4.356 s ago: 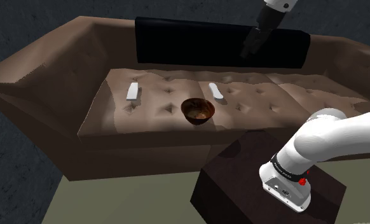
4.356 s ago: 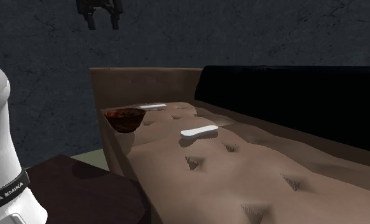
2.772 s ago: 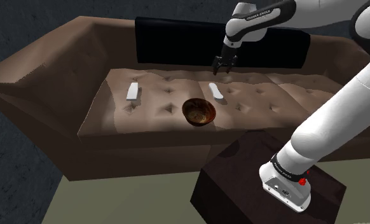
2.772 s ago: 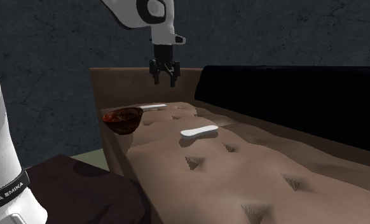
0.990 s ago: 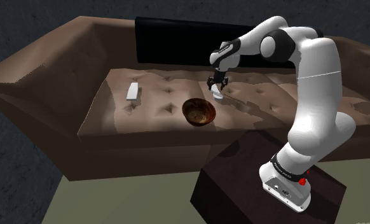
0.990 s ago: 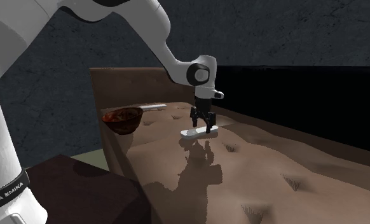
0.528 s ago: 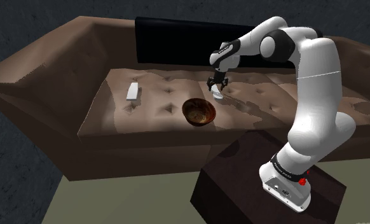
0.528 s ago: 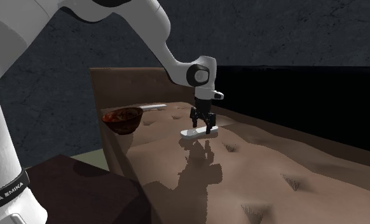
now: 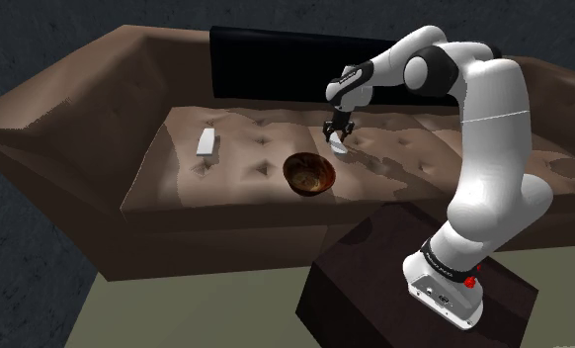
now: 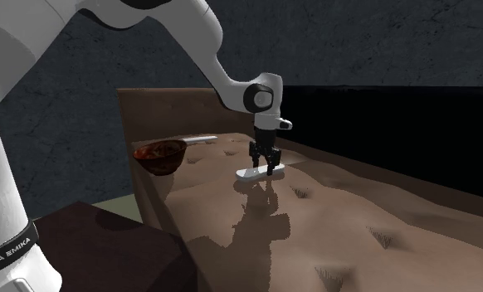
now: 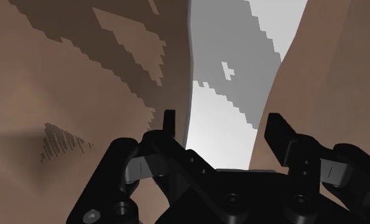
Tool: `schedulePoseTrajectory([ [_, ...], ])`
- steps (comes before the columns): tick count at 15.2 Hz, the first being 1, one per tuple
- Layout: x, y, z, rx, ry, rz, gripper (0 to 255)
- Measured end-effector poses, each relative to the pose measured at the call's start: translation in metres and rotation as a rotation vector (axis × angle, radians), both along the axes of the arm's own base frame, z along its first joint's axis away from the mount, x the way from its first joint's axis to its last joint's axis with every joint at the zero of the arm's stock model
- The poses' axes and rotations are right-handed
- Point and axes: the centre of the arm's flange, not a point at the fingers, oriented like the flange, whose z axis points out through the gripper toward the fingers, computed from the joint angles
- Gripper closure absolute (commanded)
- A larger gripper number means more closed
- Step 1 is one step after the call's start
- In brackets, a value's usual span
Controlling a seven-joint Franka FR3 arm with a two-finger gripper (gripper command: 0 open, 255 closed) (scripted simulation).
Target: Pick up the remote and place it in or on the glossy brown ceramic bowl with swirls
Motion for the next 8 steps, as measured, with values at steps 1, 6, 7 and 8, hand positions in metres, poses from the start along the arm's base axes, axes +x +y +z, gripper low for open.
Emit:
schedulePoseTrajectory([
  [1,0.0,0.0,0.0,0.0,0.0,0.0,255],
  [6,0.001,0.001,0.016,0.0,0.0,0.0,255],
  [7,0.001,0.0,0.02,0.0,0.0,0.001,255],
  [8,0.0,0.0,0.025,0.0,0.0,0.0,255],
])
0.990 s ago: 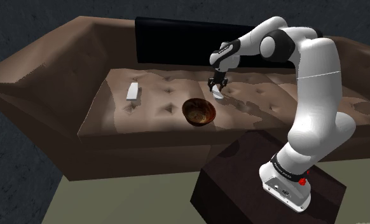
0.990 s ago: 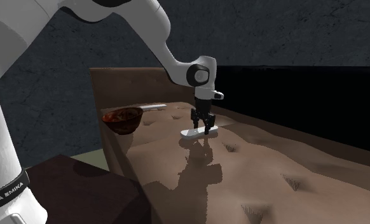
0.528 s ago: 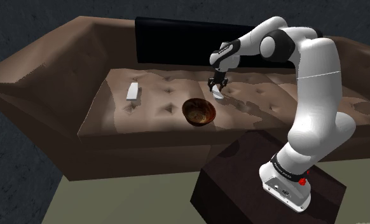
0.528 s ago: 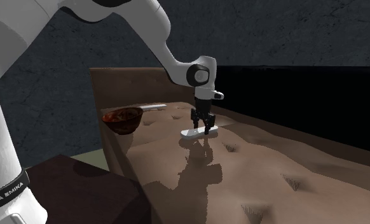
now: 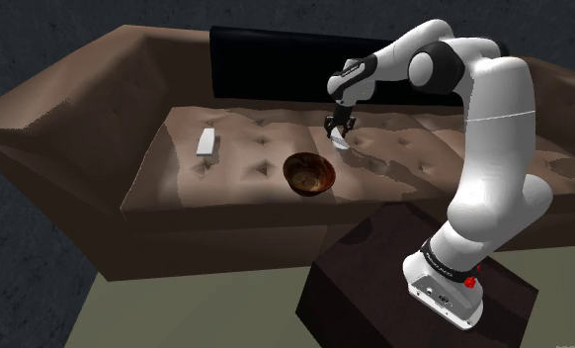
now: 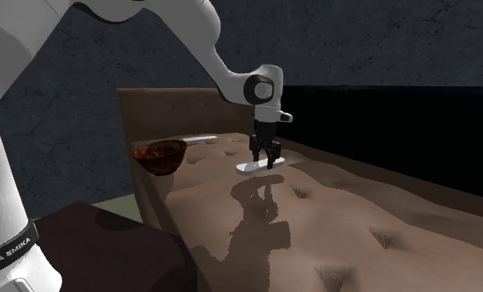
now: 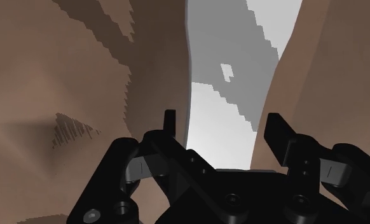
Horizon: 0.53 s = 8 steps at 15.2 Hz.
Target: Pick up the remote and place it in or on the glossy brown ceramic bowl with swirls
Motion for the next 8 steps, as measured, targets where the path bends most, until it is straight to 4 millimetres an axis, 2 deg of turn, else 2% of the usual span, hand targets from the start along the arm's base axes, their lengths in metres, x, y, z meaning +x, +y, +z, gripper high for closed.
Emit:
schedulePoseTrajectory([
  [8,-0.001,0.0,0.044,0.0,0.0,0.0,255],
])
